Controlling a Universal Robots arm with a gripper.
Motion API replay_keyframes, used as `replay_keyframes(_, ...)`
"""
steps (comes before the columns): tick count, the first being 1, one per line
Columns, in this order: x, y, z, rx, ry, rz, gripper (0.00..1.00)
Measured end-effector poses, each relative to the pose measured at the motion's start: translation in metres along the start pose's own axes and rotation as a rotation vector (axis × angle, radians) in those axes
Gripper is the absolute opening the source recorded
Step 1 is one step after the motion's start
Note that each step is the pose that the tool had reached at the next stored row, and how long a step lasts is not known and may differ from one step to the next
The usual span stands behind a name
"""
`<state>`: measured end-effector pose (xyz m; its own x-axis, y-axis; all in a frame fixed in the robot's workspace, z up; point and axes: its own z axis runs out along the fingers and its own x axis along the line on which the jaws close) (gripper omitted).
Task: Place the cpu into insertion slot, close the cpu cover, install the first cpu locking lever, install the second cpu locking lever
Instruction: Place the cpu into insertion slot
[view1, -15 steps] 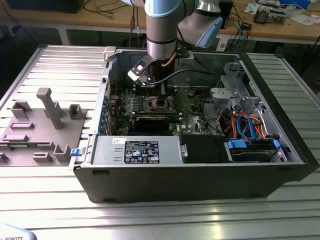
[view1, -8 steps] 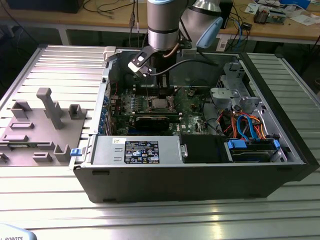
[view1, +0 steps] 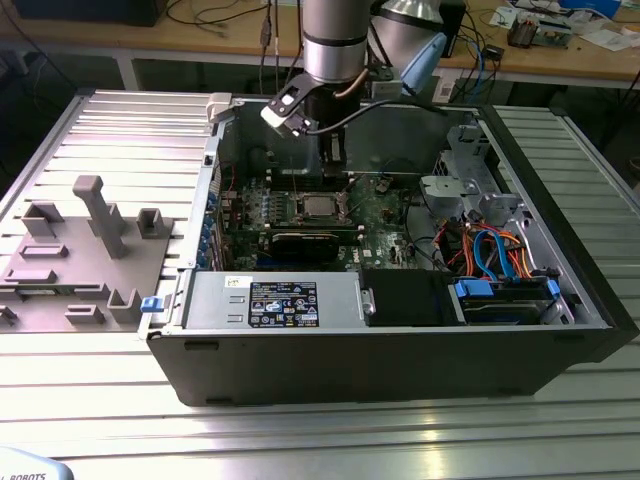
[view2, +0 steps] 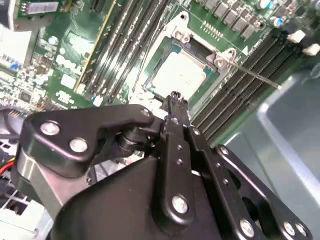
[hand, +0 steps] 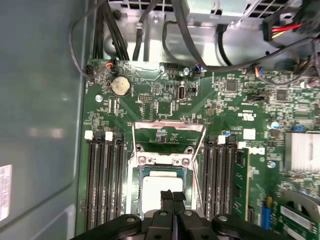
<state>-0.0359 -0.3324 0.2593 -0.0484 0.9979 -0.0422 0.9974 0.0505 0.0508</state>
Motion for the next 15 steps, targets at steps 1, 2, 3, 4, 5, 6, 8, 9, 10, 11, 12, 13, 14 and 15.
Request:
replay_keyframes(1, -0.0001, 0.0002, -0.0029, 0.0000, 0.0000, 0.000, 0.11)
replay_keyframes(2, -0.0002, 0.0003, -0.0059, -0.0001, 0.0000, 0.000, 0.11)
replay_keyframes(3, -0.0004, 0.0005, -0.0088, 0.0000, 0.0001, 0.000, 0.11)
replay_keyframes(4, -0.0005, 0.0006, -0.0116, 0.0000, -0.0001, 0.000, 0.11)
replay_keyframes(5, -0.0006, 0.0007, -0.0139, 0.0000, 0.0000, 0.000, 0.11)
replay_keyframes(6, -0.0007, 0.0008, -0.0160, 0.0000, 0.0000, 0.000, 0.11)
replay_keyframes(8, -0.0009, 0.0011, -0.0208, 0.0000, 0.0001, 0.000, 0.11)
replay_keyframes(9, -0.0010, 0.0011, -0.0224, -0.0001, 0.0000, 0.000, 0.11)
replay_keyframes(10, -0.0010, 0.0012, -0.0230, 0.0000, 0.0000, 0.000, 0.11)
replay_keyframes(11, -0.0010, 0.0012, -0.0230, -0.0002, 0.0003, 0.000, 0.11)
replay_keyframes(12, -0.0010, 0.0012, -0.0230, -0.0002, 0.0002, 0.000, 0.11)
replay_keyframes(13, -0.0010, 0.0012, -0.0231, -0.0001, 0.0001, 0.000, 0.11)
replay_keyframes(14, -0.0010, 0.0012, -0.0231, 0.0000, 0.0000, 0.000, 0.11)
replay_keyframes(15, -0.0010, 0.0012, -0.0231, -0.0001, 0.0000, 0.000, 0.11)
